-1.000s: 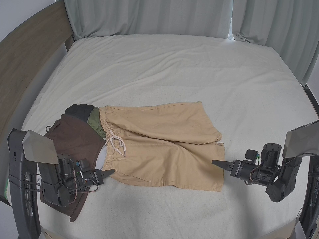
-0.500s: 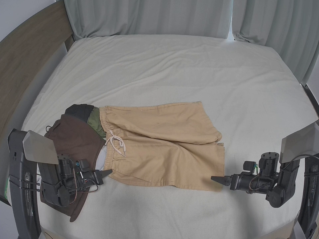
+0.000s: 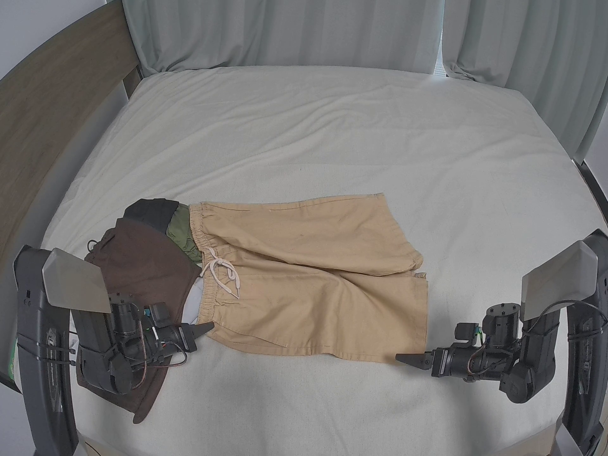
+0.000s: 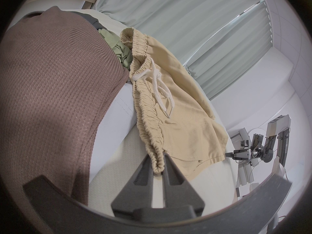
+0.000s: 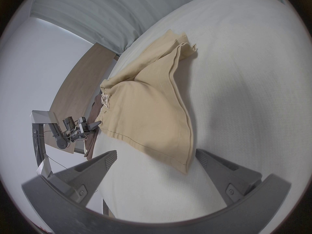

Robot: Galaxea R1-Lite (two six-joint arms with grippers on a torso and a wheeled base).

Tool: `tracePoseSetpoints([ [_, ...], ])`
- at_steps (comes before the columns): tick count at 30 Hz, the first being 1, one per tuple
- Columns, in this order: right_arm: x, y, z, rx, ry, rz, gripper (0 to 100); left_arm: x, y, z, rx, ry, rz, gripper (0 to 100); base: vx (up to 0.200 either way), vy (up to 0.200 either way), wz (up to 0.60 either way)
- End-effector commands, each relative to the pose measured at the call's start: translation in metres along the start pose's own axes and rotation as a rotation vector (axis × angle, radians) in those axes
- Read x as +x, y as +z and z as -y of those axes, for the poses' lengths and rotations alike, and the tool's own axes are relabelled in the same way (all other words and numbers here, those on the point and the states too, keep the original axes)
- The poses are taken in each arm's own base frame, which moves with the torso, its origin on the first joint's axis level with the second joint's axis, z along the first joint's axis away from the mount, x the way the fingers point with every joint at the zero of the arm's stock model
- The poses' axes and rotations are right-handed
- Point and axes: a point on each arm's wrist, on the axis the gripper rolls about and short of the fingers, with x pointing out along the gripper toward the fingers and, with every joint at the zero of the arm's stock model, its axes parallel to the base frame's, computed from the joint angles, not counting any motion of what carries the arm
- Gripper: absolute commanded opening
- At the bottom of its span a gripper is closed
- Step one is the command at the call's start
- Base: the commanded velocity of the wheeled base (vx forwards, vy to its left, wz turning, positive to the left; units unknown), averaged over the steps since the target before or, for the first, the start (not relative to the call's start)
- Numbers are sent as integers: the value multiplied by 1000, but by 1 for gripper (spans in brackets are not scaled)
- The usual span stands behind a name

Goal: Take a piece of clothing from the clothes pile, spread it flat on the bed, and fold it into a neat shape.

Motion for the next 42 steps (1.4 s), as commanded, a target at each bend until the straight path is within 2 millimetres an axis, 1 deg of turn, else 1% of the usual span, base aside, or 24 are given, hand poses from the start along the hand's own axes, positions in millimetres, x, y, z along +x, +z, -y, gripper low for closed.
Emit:
tracePoseSetpoints([
  [1,6,-3,1,-2,3,-11,100,0,1,0,1,-1,3,0,0,0,0],
  [4,10,-3,4,0,-1,-8,100,0,1,0,1,0,4,0,0,0,0],
  [5,11,-3,5,0,-1,-8,0,-1,1,-1,0,2,5,0,0,0,0],
  [19,10,-6,5,9,-6,-21,0,0,2,-1,2,-1,7,0,0,0,0],
  [23,7,-7,6,16,-13,-25,0,-5,9,5,22,-19,22,0,0,0,0],
  [25,2,-9,5,25,-18,-37,0,-9,14,9,28,-27,32,0,0,0,0],
  [26,-3,-12,2,30,-19,-47,0,-17,18,15,31,-40,36,0,0,0,0],
  [28,-8,-12,-1,29,-20,-48,0,-26,19,21,27,-52,30,0,0,0,0],
  [31,-13,-10,-5,24,-15,-43,0,-38,14,27,12,-56,2,0,0,0,0],
  [34,-17,-13,-7,29,-18,-56,0,-50,12,27,10,-36,0,0,0,0,0],
  [37,-21,-15,-9,32,-18,-64,0,-68,8,32,32,-40,-20,0,0,0,0],
  [40,-22,-17,-9,34,-21,-72,0,-78,1,36,36,-44,-49,0,0,0,0],
  [41,-22,-17,-9,34,-21,-72,0,-78,1,36,36,-44,-49,0,0,0,0],
  [42,-23,-18,-9,38,-24,-80,0,-82,-4,37,33,-40,-66,0,0,0,0],
])
